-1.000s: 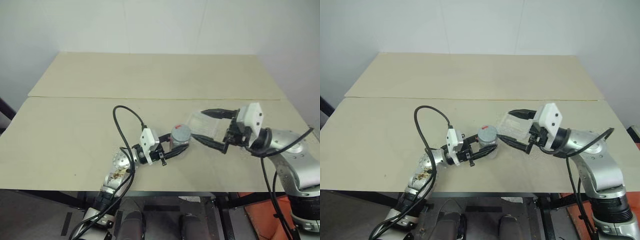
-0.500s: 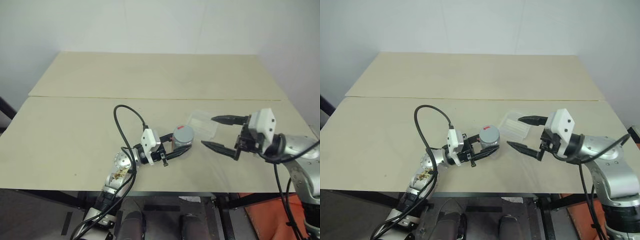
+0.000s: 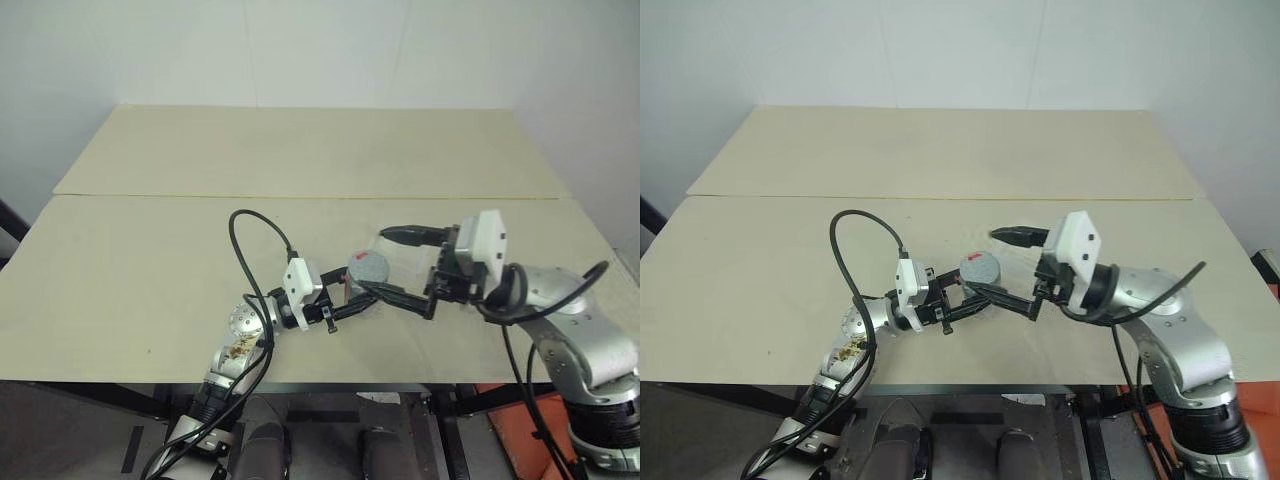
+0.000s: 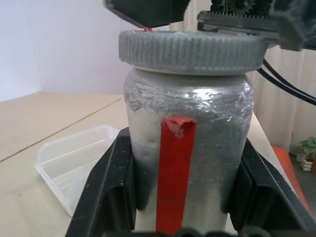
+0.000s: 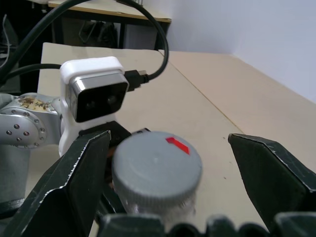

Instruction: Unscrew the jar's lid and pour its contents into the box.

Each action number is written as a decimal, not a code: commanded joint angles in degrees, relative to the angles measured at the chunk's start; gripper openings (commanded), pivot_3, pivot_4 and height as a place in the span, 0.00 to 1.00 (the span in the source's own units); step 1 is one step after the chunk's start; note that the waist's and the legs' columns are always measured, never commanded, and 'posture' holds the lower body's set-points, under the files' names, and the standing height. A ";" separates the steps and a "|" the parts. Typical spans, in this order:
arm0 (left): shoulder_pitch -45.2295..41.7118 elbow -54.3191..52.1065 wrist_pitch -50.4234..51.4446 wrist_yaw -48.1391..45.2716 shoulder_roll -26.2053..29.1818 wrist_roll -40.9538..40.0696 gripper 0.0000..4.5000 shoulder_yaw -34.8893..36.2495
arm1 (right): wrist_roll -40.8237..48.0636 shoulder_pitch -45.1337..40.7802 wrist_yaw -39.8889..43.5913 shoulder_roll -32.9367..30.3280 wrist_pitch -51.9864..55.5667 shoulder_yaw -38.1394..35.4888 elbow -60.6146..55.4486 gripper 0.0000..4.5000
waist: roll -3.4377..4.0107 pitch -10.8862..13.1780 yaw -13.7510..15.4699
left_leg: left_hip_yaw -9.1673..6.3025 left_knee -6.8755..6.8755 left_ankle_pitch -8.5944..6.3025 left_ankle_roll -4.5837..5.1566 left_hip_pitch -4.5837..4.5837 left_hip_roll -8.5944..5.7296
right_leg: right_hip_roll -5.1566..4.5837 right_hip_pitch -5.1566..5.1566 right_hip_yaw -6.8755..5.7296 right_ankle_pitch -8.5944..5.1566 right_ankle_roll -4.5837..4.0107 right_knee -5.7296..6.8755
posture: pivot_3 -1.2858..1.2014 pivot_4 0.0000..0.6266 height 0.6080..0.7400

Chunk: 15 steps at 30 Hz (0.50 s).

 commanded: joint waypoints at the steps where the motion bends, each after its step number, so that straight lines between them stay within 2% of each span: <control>1: -0.70 -1.61 -1.36 0.31 -0.25 0.20 0.43 -0.23 | -0.97 -2.56 -1.01 0.85 0.21 1.10 -0.40 0.99 | 0.00 0.00 -0.02 | 0.00 0.00 0.00 0.00 0.00 0.00 | 0.00 0.00 0.00 0.00 0.00 0.00 | 0.52 0.24 1.00; 7: -0.41 -1.83 -1.53 0.74 -0.30 0.24 0.43 -0.25 | -3.45 -3.62 -1.61 1.57 0.33 2.81 2.36 0.99 | 0.00 0.00 0.05 | 0.01 0.00 0.00 0.00 0.00 -0.01 | -0.01 0.00 -0.01 0.00 0.00 -0.01 | 0.52 0.24 1.00; 15: -0.22 -1.79 -1.75 0.91 0.08 0.15 0.43 0.04 | -3.78 -2.14 -1.70 0.54 0.22 0.64 3.02 0.99 | 0.00 0.00 0.05 | 0.02 0.00 0.00 0.00 0.00 0.00 | 0.00 0.00 -0.01 0.00 0.00 0.00 | 0.52 0.24 1.00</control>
